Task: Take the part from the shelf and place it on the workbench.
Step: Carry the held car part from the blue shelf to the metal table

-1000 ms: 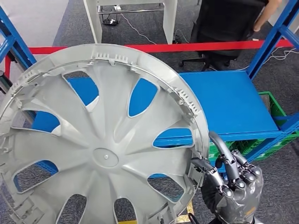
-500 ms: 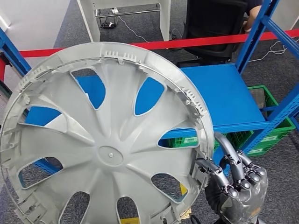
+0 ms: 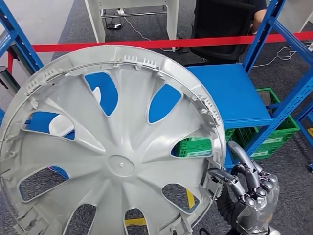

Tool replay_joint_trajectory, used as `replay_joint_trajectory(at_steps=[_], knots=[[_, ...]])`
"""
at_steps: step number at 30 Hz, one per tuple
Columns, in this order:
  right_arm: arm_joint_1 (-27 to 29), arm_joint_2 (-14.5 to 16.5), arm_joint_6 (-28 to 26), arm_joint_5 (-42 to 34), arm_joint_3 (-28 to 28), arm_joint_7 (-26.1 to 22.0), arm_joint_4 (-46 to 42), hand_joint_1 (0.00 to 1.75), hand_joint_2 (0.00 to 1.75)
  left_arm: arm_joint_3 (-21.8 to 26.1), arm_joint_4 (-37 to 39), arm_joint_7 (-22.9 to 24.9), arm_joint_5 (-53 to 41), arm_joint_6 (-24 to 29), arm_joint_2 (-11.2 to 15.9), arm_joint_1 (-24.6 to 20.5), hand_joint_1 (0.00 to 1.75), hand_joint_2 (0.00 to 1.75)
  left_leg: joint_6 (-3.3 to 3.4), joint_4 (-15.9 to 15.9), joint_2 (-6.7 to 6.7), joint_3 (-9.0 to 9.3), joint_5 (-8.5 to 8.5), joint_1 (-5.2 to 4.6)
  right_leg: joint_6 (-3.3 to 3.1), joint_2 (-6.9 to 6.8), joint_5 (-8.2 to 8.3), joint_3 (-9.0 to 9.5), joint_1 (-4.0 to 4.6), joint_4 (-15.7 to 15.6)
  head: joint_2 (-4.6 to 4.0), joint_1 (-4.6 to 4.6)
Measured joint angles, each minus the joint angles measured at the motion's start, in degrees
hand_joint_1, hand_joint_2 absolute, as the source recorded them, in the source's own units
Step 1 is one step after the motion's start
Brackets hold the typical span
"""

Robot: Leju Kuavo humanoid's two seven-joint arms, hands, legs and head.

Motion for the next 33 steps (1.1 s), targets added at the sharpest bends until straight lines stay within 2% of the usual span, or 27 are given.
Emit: replay_joint_trajectory(at_steps=[1, 3, 4, 5, 6, 7, 8, 9, 10, 11, 12, 14, 15, 16, 18, 19, 20, 21, 22, 24, 25, 26, 28, 29, 30, 31, 33], knots=[[0.24, 0.33, -0.01, -0.44, -0.29, -0.47, 0.18, 1.75, 1.75, 0.2, 0.01, -0.06, 0.14, 0.09, 0.01, 0.01, 0.0, 1.75, 0.2, -0.26, 0.13, -0.7, 0.83, 0.15, 0.21, 0.02, -2.68, -0.77, 0.01, 2.19, 0.0, 0.07], [0.47, 0.8, -0.01, -1.21, -0.67, -1.17, 0.48, 1.75, 1.75, 0.58, 0.01, -0.15, 0.38, 0.31, 0.02, 0.09, 0.0, 1.75, 0.44, -0.22, 0.33, -2.45, 2.21, 0.07, 0.61, 0.0, -8.55, -2.25, 0.01, 9.08, 0.0, 0.2], [0.55, 0.96, -0.01, -1.56, -0.8, -1.48, 0.62, 1.75, 1.75, 0.74, 0.02, -0.2, 0.47, 0.4, 0.01, 0.16, 0.0, 1.75, 0.42, -0.14, 0.43, -3.36, 2.86, 0.04, 0.78, -0.01, -9.86, -2.48, 0.0, 12.24, 0.0, 0.2], [0.66, 1.09, -0.01, -1.91, -0.92, -1.75, 0.72, 1.75, 1.75, 0.9, 0.02, -0.23, 0.55, 0.52, 0.01, 0.23, 0.0, 1.75, 0.35, -0.02, 0.53, -4.3, 3.49, 0.03, 0.93, -0.03, -9.71, -2.03, -0.02, 14.05, 0.0, 0.19], [0.78, 1.2, -0.01, -2.24, -1.02, -1.96, 0.81, 1.75, 1.75, 1.04, 0.03, -0.26, 0.58, 0.62, 0.01, 0.26, 0.0, 1.75, 0.23, 0.16, 0.59, -5.22, 4.07, 0.05, 1.03, -0.04, -8.46, -0.7, -0.05, 14.0, 0.0, 0.21], [0.88, 1.28, -0.01, -2.51, -1.09, -2.12, 0.89, 1.75, 1.75, 1.21, 0.03, -0.3, 0.6, 0.69, 0.01, 0.28, 0.0, 1.75, 0.05, 0.39, 0.61, -6.09, 4.59, 0.08, 1.06, -0.07, -6.85, 1.66, -0.1, 11.95, 0.0, 0.2], [0.92, 1.39, -0.01, -2.75, -1.13, -2.28, 0.97, 1.75, 1.75, 1.4, 0.03, -0.34, 0.62, 0.74, 0.01, 0.27, 0.0, 1.75, -0.2, 0.73, 0.61, -6.81, 5.05, 0.08, 1.04, -0.1, -6.01, 4.81, -0.17, 8.24, 0.0, 0.21], [0.9, 1.49, -0.01, -2.94, -1.14, -2.45, 1.05, 1.75, 1.75, 1.57, 0.03, -0.39, 0.64, 0.79, 0.02, 0.25, 0.0, 1.75, -0.46, 1.15, 0.59, -7.44, 5.42, 0.02, 0.93, -0.08, -6.16, 8.27, -0.16, 3.71, 0.0, 0.21], [0.85, 1.57, -0.01, -3.15, -1.15, -2.6, 1.15, 1.75, 1.75, 1.75, 0.03, -0.44, 0.67, 0.84, 0.03, 0.24, 0.0, 1.75, -0.77, 1.52, 0.57, -7.89, 5.81, -0.06, 0.66, -0.08, -6.9, 10.78, -0.12, -0.07, 0.0, 0.2], [0.82, 1.62, -0.02, -3.35, -1.16, -2.74, 1.22, 1.75, 1.75, 1.92, 0.03, -0.48, 0.72, 0.9, 0.05, 0.24, 0.0, 1.75, -1.07, 1.78, 0.55, -8.16, 6.23, -0.13, 0.29, -0.05, -7.8, 12.23, -0.01, -2.57, 0.0, 0.21], [0.81, 1.66, -0.02, -3.53, -1.17, -2.83, 1.31, 1.75, 1.75, 2.05, 0.03, -0.49, 0.78, 0.96, 0.06, 0.28, 0.0, 1.75, -1.36, 1.86, 0.54, -8.35, 6.66, -0.14, -0.18, -0.02, -8.18, 12.65, 0.14, -3.65, 0.0, 0.21], [0.73, 1.78, -0.02, -3.91, -1.19, -2.97, 1.53, 1.75, 1.75, 2.34, 0.07, -0.52, 0.97, 1.12, 0.13, 0.45, 0.0, 1.75, -2.0, 2.07, 0.37, -8.67, 6.58, 0.07, -1.23, -0.19, -7.54, 11.76, 0.13, -3.65, 0.0, 0.22], [0.66, 1.86, -0.01, -4.08, -1.19, -3.0, 1.63, 1.75, 1.75, 2.48, 0.08, -0.55, 1.07, 1.2, 0.16, 0.6, 0.0, 1.75, -2.36, 2.98, 0.21, -8.98, 5.07, 0.2, -1.73, -0.29, -7.01, 11.3, 0.07, -3.66, 0.0, 0.14], [0.58, 1.93, -0.01, -4.25, -1.19, -3.03, 1.71, 1.75, 1.75, 2.6, 0.1, -0.6, 1.15, 1.29, 0.2, 0.76, 0.0, 1.75, -2.71, 4.91, 0.03, -9.47, 2.49, 0.32, -2.15, -0.38, -6.42, 10.7, -0.01, -3.69, 0.0, 0.04], [0.5, 2.0, -0.01, -4.53, -1.18, -3.06, 1.84, 1.75, 1.75, 2.84, 0.1, -0.73, 1.22, 1.48, 0.2, 0.96, 0.0, 1.75, -3.24, 11.43, -0.16, -10.61, -3.55, 0.55, -2.56, -0.43, -5.19, 9.5, 0.03, -3.64, 0.0, -0.14], [0.47, 2.0, -0.01, -4.63, -1.17, -3.09, 1.92, 1.75, 1.75, 2.94, 0.1, -0.79, 1.24, 1.54, 0.2, 1.0, 0.0, 1.75, -3.4, 14.68, -0.18, -10.92, -5.24, 0.64, -2.56, -0.42, -4.55, 8.84, 0.05, -3.57, 0.0, -0.16], [0.44, 2.0, -0.01, -4.71, -1.16, -3.11, 1.99, 1.75, 1.75, 3.03, 0.1, -0.85, 1.26, 1.59, 0.2, 1.0, 0.0, 1.75, -3.48, 16.75, -0.19, -10.71, -5.46, 0.71, -2.51, -0.42, -3.92, 8.11, 0.07, -3.44, 0.0, -0.16], [0.4, 2.0, -0.01, -4.76, -1.14, -3.12, 2.04, 1.75, 1.75, 3.09, 0.1, -0.9, 1.27, 1.61, 0.2, 1.01, 0.0, 1.75, -3.46, 16.9, -0.21, -9.68, -4.5, 0.76, -2.42, -0.4, -3.35, 7.31, 0.08, -3.27, 0.0, -0.16], [0.36, 2.0, -0.01, -4.79, -1.13, -3.14, 2.06, 1.75, 1.75, 3.14, 0.1, -0.94, 1.28, 1.63, 0.2, 1.02, 0.0, 1.75, -3.32, 14.93, -0.24, -7.72, -2.88, 0.77, -2.3, -0.38, -2.85, 6.48, 0.09, -3.05, 0.0, -0.17], [0.3, 2.0, -0.02, -4.81, -1.11, -3.14, 2.06, 1.75, 1.75, 3.28, 0.1, -1.05, 1.29, 1.65, 0.2, 1.02, 0.0, 1.75, -2.68, 6.99, -0.43, -2.17, -0.75, 0.69, -1.92, -0.34, -2.07, 5.24, 0.15, -2.65, 0.0, -0.16], [0.25, 1.99, -0.02, -4.81, -1.1, -3.14, 2.07, 1.75, 1.75, 3.37, 0.1, -1.14, 1.29, 1.66, 0.21, 1.01, 0.0, 1.75, -2.35, 3.33, -0.54, 0.04, -0.63, 0.6, -1.65, -0.34, -1.68, 4.86, 0.19, -2.56, 0.0, -0.13], [0.2, 1.99, -0.02, -4.82, -1.08, -3.11, 2.08, 1.75, 1.75, 3.45, 0.1, -1.24, 1.31, 1.67, 0.21, 1.0, 0.0, 1.75, -2.05, 0.97, -0.63, 1.26, -0.88, 0.47, -1.31, -0.35, -1.23, 4.56, 0.21, -2.55, 0.0, -0.12], [0.16, 1.98, -0.03, -4.87, -1.02, -2.89, 2.13, 1.75, 1.75, 3.53, 0.12, -1.4, 1.33, 1.7, 0.2, 1.09, 0.0, 1.75, -1.56, -0.38, -0.64, 1.24, -0.84, 0.3, -0.49, -0.38, -0.27, 4.09, 0.16, -2.7, 0.0, -0.08], [0.19, 1.96, -0.03, -4.91, -0.98, -2.71, 2.18, 1.75, 1.75, 3.57, 0.13, -1.45, 1.37, 1.74, 0.17, 1.14, 0.0, 1.75, -1.23, -0.57, -0.52, 0.81, -0.36, 0.33, -0.12, -0.36, -0.34, 3.8, 0.1, -2.57, 0.0, -0.1], [0.2, 1.93, -0.03, -4.95, -0.94, -2.55, 2.22, 1.75, 1.75, 3.61, 0.15, -1.5, 1.41, 1.79, 0.14, 1.2, 0.0, 1.75, -0.85, -0.75, -0.4, 0.33, 0.2, 0.4, 0.18, -0.33, -1.18, 3.33, 0.08, -2.0, 0.0, -0.05], [0.18, 1.89, -0.03, -5.01, -0.88, -2.45, 2.28, 1.75, 1.75, 3.69, 0.16, -1.57, 1.44, 1.83, 0.1, 1.23, 0.0, 1.75, -0.43, -0.94, -0.28, -0.32, 0.9, 0.46, 0.39, -0.28, -3.2, 2.55, 0.07, -0.27, 0.0, 0.02], [0.04, 1.8, -0.03, -5.14, -0.75, -2.43, 2.45, 1.75, 1.75, 3.85, 0.16, -1.77, 1.49, 1.87, -0.01, 1.24, 0.0, 1.75, 0.09, -0.94, -0.13, -1.9, 2.17, 0.33, 0.61, -0.23, -8.9, 0.54, 0.04, 6.34, 0.0, 0.15]])
